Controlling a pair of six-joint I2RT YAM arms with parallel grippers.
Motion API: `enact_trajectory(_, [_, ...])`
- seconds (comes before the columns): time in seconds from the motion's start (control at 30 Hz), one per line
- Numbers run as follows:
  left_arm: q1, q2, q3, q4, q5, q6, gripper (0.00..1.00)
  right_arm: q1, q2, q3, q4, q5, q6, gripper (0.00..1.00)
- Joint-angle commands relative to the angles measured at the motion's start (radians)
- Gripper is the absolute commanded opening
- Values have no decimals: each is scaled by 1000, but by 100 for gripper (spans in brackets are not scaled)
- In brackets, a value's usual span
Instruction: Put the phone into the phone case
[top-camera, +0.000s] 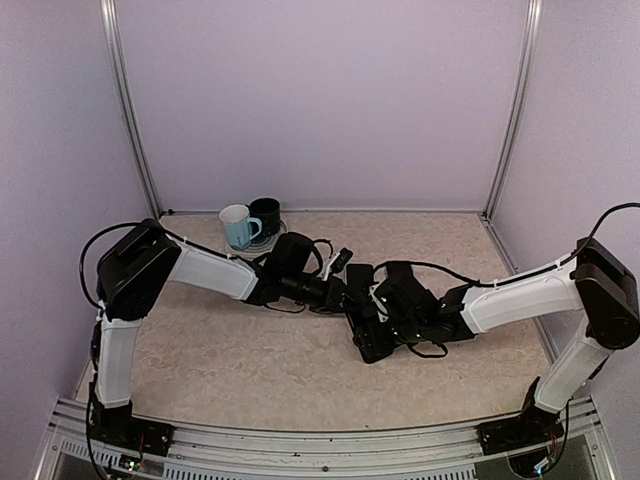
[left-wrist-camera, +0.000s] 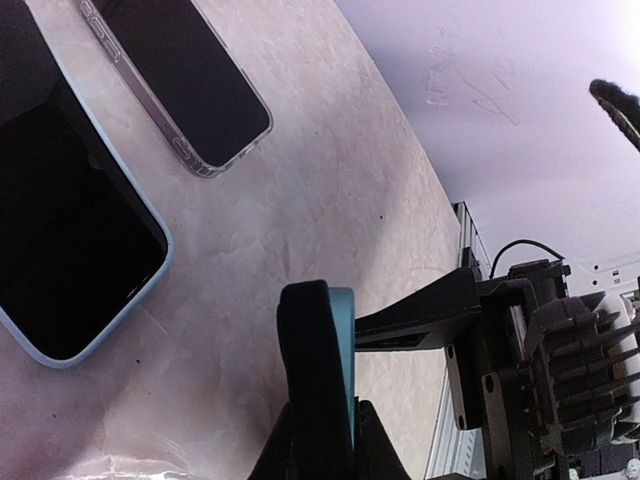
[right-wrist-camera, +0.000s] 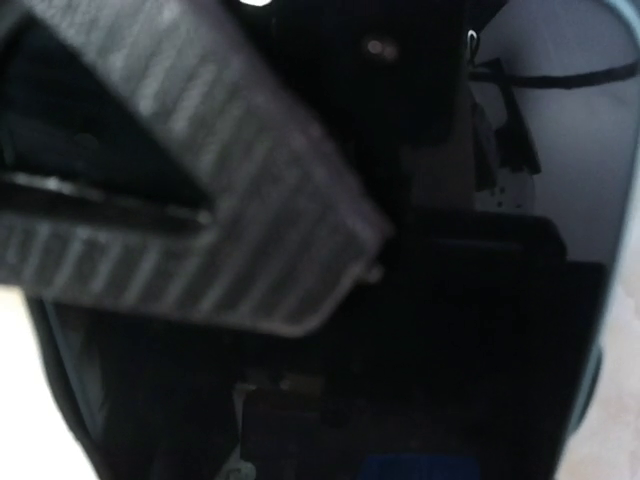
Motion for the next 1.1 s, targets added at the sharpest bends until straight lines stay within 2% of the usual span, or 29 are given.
enact_trajectory(0.0, [-3,-14,-17,-26,-12,99,0,4,-14,-3,80,-14,-30,53])
enact_trajectory(0.13, [-9,-56,-44,-46,-40,188,0,-6,-73,-59,80,-14,-58,96])
enact_trajectory(0.27, [-52,-150,-61,-153,-152,427,0,-32,-184,-111,107,-72,-165,99])
enact_trajectory(0.37, [-87,-231,-110,-193,-244,616,0,-83,-275,-163,180,-268,-298,99])
enact_trajectory(0.53, [-118,-312,-210,-209,-249,834,0,-187,-361,-214,270,-537,-479,99])
enact_trajectory(0.6, [-124,-336,-237,-217,-226,882,0,-218,-391,-246,318,-656,-593,98])
enact_trajectory(0.77, [-130,-361,-252,-235,-196,936,0,-222,-416,-290,420,-807,-822,93])
enact_trajectory(0.93, [-135,-360,-239,-249,-199,950,0,-222,-331,-225,385,-849,-918,62])
enact_trajectory(1.07, [-137,-356,-222,-267,-202,954,0,-230,-280,-195,373,-851,-935,50])
